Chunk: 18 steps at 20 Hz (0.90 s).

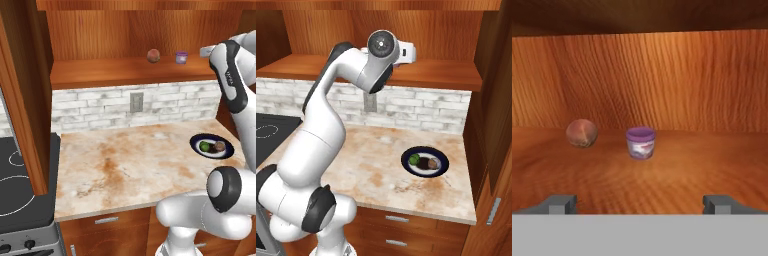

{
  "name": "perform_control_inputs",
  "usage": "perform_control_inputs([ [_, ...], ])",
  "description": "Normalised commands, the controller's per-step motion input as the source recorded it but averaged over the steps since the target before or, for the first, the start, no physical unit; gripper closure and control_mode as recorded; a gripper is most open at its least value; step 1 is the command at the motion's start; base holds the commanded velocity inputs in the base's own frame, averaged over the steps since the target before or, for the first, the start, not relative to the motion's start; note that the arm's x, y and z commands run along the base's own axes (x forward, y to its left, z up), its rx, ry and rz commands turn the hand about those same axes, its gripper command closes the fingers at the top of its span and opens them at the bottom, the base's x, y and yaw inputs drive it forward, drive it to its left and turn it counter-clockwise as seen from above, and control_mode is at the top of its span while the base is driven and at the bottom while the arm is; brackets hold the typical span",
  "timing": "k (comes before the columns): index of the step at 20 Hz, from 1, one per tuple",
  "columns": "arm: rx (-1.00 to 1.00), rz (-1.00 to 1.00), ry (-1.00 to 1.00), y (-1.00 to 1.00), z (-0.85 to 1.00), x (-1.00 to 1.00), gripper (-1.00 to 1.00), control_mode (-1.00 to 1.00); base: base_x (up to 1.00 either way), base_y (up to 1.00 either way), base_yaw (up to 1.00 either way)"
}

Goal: Pick the avocado and bread from the counter and place them on the plate. Then pick the jam from the cabinet and place it next to the plate. Lastly close the cabinet door.

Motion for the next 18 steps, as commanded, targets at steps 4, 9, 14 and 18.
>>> perform_control_inputs([
  [4,0.00,0.00,0.04,0.19,-0.16,0.29,-1.00,-1.00,0.00,0.00,0.00],
  [9,0.00,0.00,0.01,0.21,-0.29,0.34,-1.00,-1.00,0.00,0.00,0.00],
  [14,0.00,-0.01,0.01,0.06,-0.17,0.53,-1.00,-1.00,0.00,0.00,0.00],
  [18,0.01,-0.02,0.05,0.00,-0.17,0.75,-1.00,-1.00,0.00,0.00,0.00],
])
